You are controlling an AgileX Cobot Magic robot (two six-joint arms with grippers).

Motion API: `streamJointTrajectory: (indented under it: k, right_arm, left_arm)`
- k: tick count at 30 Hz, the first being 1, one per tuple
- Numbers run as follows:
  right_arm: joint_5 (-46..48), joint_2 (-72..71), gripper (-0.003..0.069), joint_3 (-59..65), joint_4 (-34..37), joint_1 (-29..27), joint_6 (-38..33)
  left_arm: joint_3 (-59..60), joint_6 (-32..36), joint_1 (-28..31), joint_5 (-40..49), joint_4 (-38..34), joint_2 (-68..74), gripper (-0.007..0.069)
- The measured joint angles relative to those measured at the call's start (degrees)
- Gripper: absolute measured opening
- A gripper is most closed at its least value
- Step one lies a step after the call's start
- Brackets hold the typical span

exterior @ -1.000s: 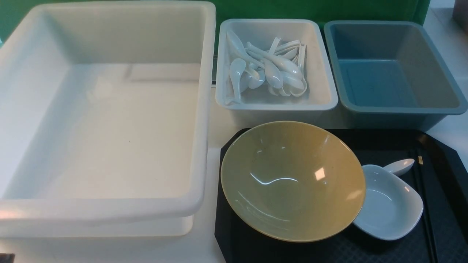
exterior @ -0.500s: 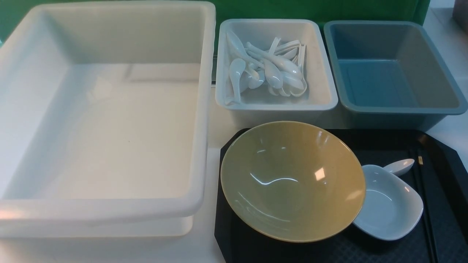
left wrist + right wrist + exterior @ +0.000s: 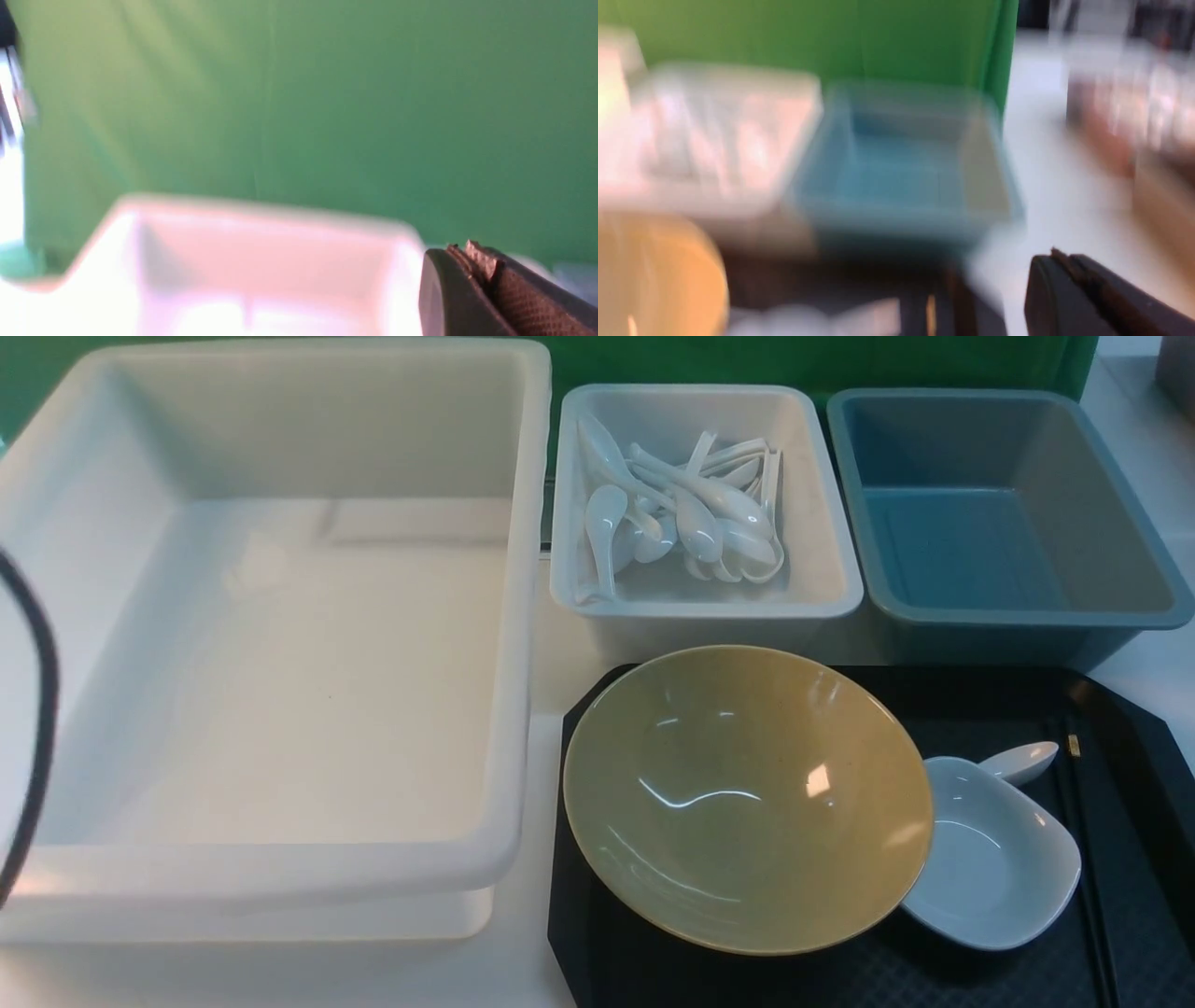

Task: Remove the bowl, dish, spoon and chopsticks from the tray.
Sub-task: Use the left arm to grab the yellow noodle bowl on the left

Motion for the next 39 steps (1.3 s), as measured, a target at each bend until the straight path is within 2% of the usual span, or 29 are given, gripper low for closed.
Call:
streamJointTrajectory:
  k: [1,3,6,9,12,15,16,19,23,26,30,33,36,39]
  right_arm:
    - [0.79,0.67,0.0034,-0.35,0.03,0.0,-0.25]
    - [7.28,3.81,0.0034,-1.46,0.93,0.0,-2.09]
    - [8.96,7.73,0.0034,-1.66,4.68,1.72,-6.78]
    - [6.7,10.57,0.0034,-1.73,8.63,4.67,-12.49]
    - [5.17,12.33,0.0034,-2.06,10.0,8.81,-17.37]
    - [4.96,12.47,0.0034,-2.09,10.2,10.73,-18.6]
    - [4.96,12.47,0.0034,-2.09,10.32,12.23,-19.5]
    - [4.96,12.47,0.0034,-2.09,10.32,13.24,-19.95]
    - [4.9,12.47,0.0034,-2.09,10.36,13.65,-20.5]
    - [4.9,12.47,0.0035,-2.09,10.36,13.65,-20.64]
    - [4.66,12.47,0.0036,-2.09,10.36,13.65,-20.66]
    - [4.51,12.47,0.0036,-2.09,10.36,13.65,-20.71]
    - [4.5,12.47,0.0036,-2.09,10.36,13.65,-20.71]
    - [4.37,12.47,0.0036,-2.09,10.36,13.65,-20.71]
  left_arm:
    - [-0.98,0.24,-0.85,1.04,0.07,1.0,-0.0015]
    - [-5.93,4.22,-6.0,11.92,-0.8,6.75,-0.0015]
    - [-12.08,11.27,-13.03,23.23,-6.8,15.33,-0.0015]
    - [-17.72,18.76,-18.23,28.5,-16.26,23.99,-0.0015]
    - [-24.43,29.83,-22.5,32.96,-28.77,35.23,-0.0015]
    - [-27.86,34.58,-23.6,35.13,-34.5,40.01,-0.0015]
    - [-31.3,38.69,-24.44,37.31,-38.89,45.22,-0.0015]
    - [-35.51,41.03,-25.26,40.28,-41.59,50.99,-0.0015]
    - [-45.06,41.46,-27.57,46.62,-41.02,62.68,-0.0015]
    - [-51.16,39.28,-29.91,48.91,-36.55,68.4,-0.0015]
    - [-58.39,33.28,-34.51,50.16,-25.0,75.93,-0.0015]
    - [-59.99,30.64,-36.94,50.29,-19.64,78.06,-0.0015]
    - [-60.23,29.7,-39.3,50.32,-18.58,79.64,-0.0013]
    - [-60.23,29.61,-41.33,49.96,-20.43,80.98,-0.0011]
